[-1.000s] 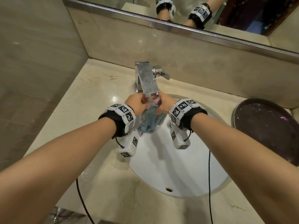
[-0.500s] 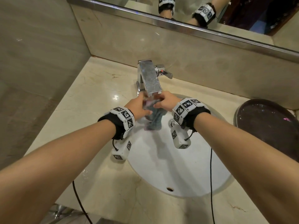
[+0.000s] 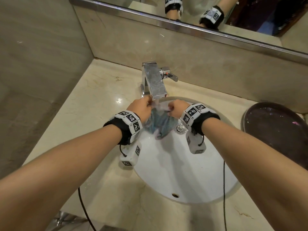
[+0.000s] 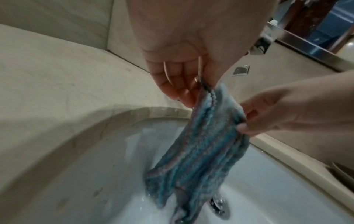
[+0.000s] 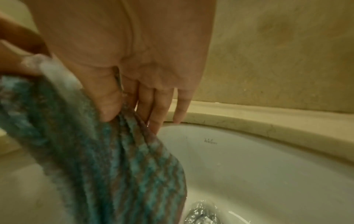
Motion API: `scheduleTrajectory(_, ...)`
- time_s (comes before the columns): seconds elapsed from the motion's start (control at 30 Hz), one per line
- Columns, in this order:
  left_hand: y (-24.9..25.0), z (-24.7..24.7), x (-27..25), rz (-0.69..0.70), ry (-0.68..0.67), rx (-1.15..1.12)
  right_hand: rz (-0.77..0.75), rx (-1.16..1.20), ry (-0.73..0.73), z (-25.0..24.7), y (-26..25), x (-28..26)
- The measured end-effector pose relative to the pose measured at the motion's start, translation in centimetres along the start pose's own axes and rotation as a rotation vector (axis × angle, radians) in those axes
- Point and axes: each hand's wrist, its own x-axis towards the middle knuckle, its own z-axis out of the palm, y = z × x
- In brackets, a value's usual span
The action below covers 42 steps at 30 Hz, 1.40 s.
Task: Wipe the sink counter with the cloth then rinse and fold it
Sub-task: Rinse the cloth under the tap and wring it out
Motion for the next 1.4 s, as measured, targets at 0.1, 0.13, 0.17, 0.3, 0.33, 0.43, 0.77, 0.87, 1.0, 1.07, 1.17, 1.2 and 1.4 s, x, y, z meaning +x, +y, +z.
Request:
scheduleTrajectory(0.1, -0.6, 0.0, 0.0, -0.008, -0.058, 0.095, -0.020, 0.223, 0.074, -0.1, 0.1, -0.1)
scheduleTrajectory(0.13, -0.8, 0.0, 0.1, -0.010, -0.080, 0.124, -0.047, 0.295, 0.087, -0.1, 0.0, -0.1)
scheduleTrajectory(0.17, -0.8, 0.0, 0.1, -0.005, -0.091, 0.141, -0.063, 0.349, 0.083, -0.2, -0.1, -0.1)
scheduleTrajectory(0.3, -0.4, 0.3, 0.3, 0.028, -0.087, 0.069, -0.130, 0.415, 0.071, -0.6, -1.0, -0.1)
scheduleTrajectory(0.33, -0.2, 0.4, 0.4, 0.019, -0.106, 0.016, -0.144, 0.415, 0.071, -0.7, -1.3, -0.2)
scheduleTrajectory(0.43, 0.3, 0.5, 0.6, -0.009, -0.123, -0.009, -0.159, 0.382, 0.082, -0.7, -1.4, 0.1)
scheduleTrajectory(0.77, 0.7, -0.1, 0.7, -0.053, 0.012, -0.051, -0.018, -0.025, 0.008, 0.8, 0.0, 0.6)
scheduleTrajectory(0.87, 0.3, 0.0, 0.6, -0.084, -0.055, -0.006, 0.011, 0.117, 0.067, 0.7, 0.6, 0.7)
scheduleTrajectory(1.0, -0.5, 0.3, 0.5, -0.119, -0.172, 0.087, -0.063, 0.347, 0.130, -0.5, -0.4, 0.1)
scheduleTrajectory(1.07, -0.5, 0.6, 0.3, -0.081, -0.152, 0.019, -0.077, 0.346, 0.126, -0.6, -1.5, 0.0)
scheduleTrajectory(1.17, -0.1, 0.9, 0.4, -0.038, -0.136, -0.031, -0.070, 0.421, 0.140, -0.8, -2.4, 0.0)
scheduleTrajectory(1.2, -0.1, 0.9, 0.5, -0.039, -0.119, -0.027, -0.079, 0.434, 0.144, -0.9, -2.5, -0.1)
scheduleTrajectory(1.4, -0.3, 0.2, 0.7, -0.055, 0.009, -0.116, -0.022, 0.119, 0.063, -0.5, -1.5, -0.2)
